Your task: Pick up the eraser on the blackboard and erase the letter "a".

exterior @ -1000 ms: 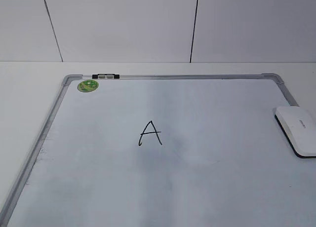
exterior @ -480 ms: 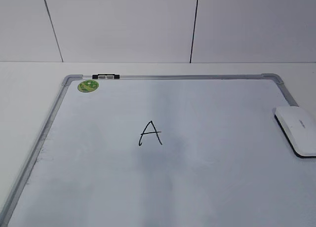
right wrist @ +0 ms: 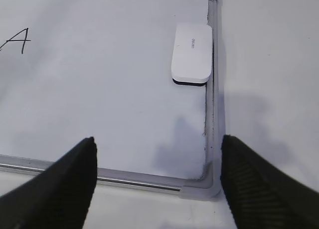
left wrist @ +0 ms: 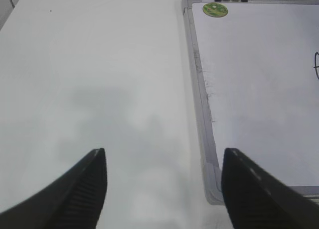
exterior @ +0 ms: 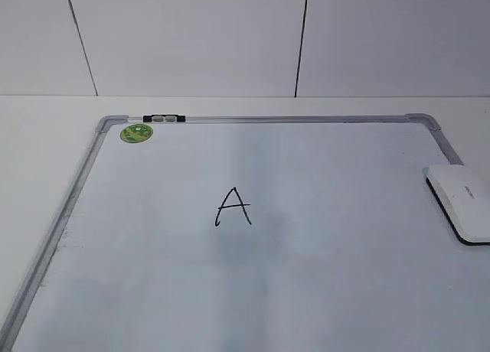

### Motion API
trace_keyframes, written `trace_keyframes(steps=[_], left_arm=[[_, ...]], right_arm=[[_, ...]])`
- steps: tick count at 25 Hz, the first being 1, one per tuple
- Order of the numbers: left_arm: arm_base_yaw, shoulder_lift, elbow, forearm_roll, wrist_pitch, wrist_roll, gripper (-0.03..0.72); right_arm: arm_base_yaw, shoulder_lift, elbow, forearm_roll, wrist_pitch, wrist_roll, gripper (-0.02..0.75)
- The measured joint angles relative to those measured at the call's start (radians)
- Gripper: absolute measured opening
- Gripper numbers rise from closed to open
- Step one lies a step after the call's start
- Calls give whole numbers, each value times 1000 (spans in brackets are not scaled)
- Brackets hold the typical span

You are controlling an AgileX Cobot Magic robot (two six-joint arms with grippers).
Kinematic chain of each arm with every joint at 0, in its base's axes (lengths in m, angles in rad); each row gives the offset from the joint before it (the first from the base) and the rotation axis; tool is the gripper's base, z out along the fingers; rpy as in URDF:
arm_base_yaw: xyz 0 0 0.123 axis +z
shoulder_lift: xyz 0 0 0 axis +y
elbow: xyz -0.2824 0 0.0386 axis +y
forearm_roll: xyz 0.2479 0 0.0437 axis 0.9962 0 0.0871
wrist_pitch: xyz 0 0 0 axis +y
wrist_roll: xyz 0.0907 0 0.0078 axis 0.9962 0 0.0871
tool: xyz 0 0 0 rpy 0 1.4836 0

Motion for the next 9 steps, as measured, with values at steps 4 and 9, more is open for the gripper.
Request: trace_keyframes(steps=[4,9], left_arm=[[0,0,0,0,0,0,522],[0,0,0,0,0,0,519]], right_arm=[[0,0,0,0,0,0,592],[0,0,0,0,0,0,592]])
